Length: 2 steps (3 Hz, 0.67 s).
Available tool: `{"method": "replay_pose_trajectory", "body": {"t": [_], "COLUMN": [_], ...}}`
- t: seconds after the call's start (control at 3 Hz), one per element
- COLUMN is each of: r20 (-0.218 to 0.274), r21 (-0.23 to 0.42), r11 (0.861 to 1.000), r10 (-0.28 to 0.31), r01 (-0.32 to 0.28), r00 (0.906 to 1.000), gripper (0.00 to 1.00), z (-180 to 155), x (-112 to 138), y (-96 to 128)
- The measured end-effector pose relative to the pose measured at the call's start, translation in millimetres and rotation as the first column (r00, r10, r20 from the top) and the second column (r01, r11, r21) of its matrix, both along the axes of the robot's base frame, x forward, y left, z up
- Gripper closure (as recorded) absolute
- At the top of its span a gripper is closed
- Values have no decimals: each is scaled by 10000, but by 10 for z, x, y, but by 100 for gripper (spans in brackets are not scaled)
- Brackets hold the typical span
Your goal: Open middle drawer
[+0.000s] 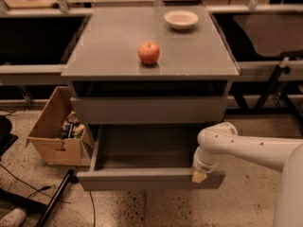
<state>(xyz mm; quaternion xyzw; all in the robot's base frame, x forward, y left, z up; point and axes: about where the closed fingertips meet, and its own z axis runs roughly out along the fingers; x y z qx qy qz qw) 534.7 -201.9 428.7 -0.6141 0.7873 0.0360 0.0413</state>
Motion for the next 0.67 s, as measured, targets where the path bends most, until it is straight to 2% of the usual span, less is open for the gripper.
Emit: {"method": "replay_pose_trajectory", "body": {"t": [0.33,0.67], "r20": [-404,-408], "r21": [97,96], "r11": [9998,9998], "r10": [-150,-152], "r01": [154,156], "r00": [9991,9991], "gripper": [100,100], "z": [88,116], "x": [-263,-266], "y": [-36,-38]}}
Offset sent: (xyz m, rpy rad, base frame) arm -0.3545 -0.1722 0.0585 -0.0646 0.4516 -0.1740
